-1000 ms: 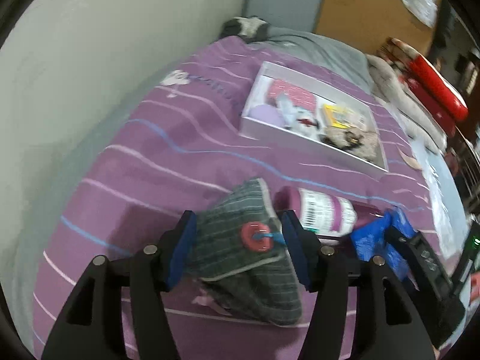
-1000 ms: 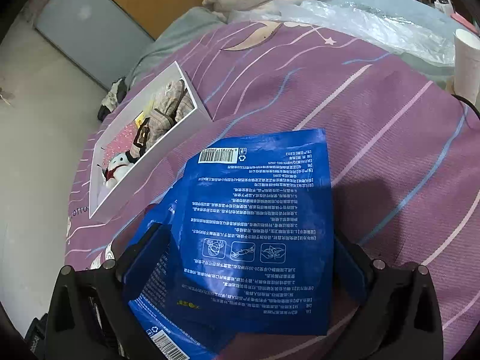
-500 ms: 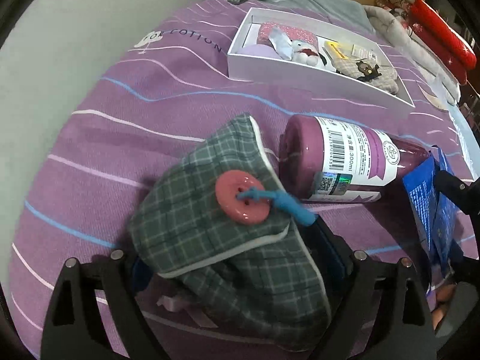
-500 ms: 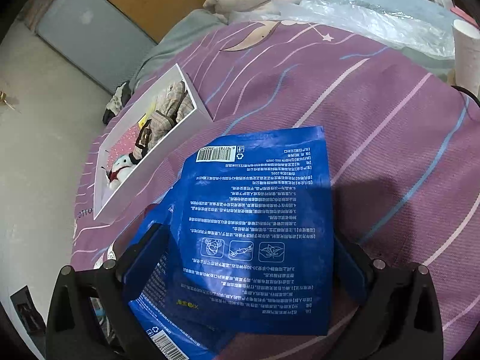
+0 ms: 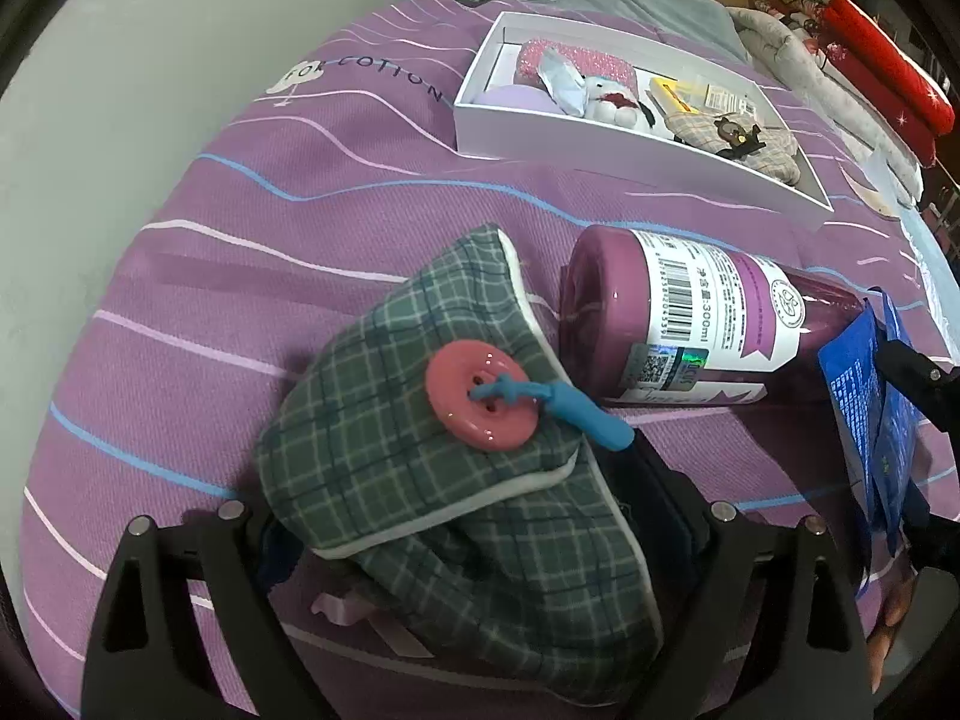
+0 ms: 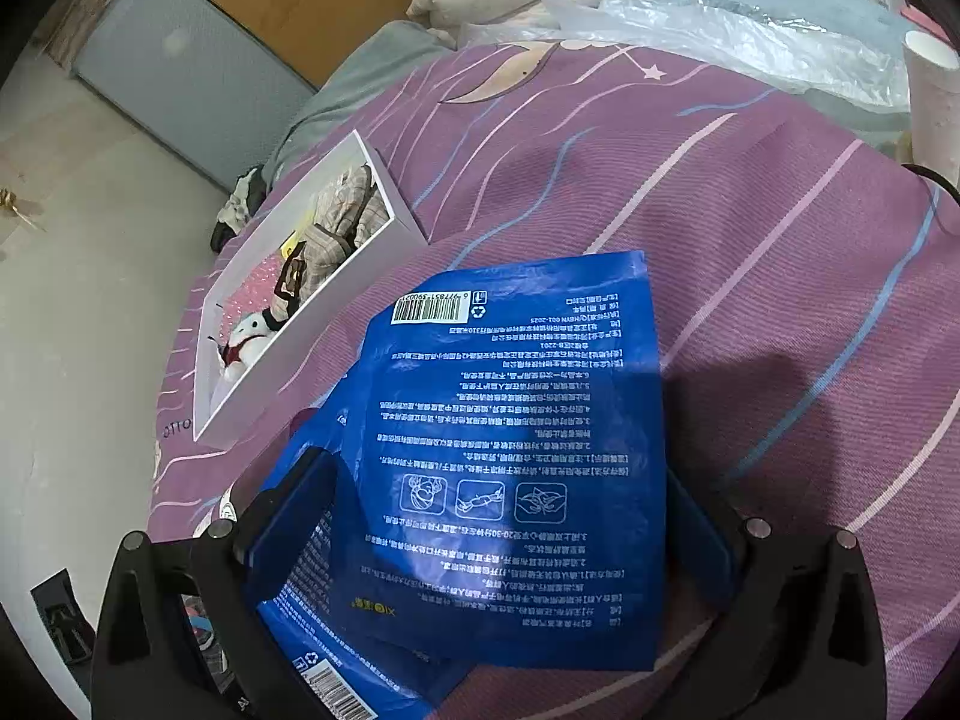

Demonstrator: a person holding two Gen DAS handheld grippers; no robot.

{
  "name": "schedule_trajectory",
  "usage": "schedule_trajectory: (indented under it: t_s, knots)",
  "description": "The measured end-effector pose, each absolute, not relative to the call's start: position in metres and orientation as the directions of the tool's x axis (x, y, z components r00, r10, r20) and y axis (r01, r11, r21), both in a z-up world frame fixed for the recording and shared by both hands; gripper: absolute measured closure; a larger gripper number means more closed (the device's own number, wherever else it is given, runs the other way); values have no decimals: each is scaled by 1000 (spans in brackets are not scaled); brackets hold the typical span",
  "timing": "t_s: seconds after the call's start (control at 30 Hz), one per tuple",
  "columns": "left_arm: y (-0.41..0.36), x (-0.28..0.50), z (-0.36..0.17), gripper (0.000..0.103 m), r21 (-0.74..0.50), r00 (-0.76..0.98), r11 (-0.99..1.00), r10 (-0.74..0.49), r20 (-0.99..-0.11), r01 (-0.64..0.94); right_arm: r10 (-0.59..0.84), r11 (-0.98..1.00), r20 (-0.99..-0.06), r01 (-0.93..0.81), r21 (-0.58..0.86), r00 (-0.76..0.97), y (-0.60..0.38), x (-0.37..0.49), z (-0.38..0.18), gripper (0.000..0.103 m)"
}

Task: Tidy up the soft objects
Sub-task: 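Grasp the green plaid pouch with left tool while right tool grasps the blue packet, then carry the plaid pouch over the box with left tool while right tool carries the blue packet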

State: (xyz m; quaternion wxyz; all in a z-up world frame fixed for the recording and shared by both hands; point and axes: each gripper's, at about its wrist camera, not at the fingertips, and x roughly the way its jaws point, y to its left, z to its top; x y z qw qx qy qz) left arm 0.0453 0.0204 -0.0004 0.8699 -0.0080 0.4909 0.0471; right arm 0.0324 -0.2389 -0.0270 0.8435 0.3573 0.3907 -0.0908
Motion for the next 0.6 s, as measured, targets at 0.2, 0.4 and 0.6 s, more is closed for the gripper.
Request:
schedule_trajectory:
  t_s: [0.2, 0.4, 0.6]
  knots:
    - [28, 39, 5, 23, -14, 561, 991, 65, -825, -135, 129, 720, -714, 430, 545, 688, -241, 29, -27, 4]
    - [34, 36, 8, 34, -37, 587, 985, 71, -807, -170, 121, 695, -696, 440, 569, 708, -246, 22, -26, 14]
    - [39, 30, 10, 38, -78, 608, 980, 51, -792, -183, 122, 681, -674, 432, 591, 729, -251, 15, -25, 22]
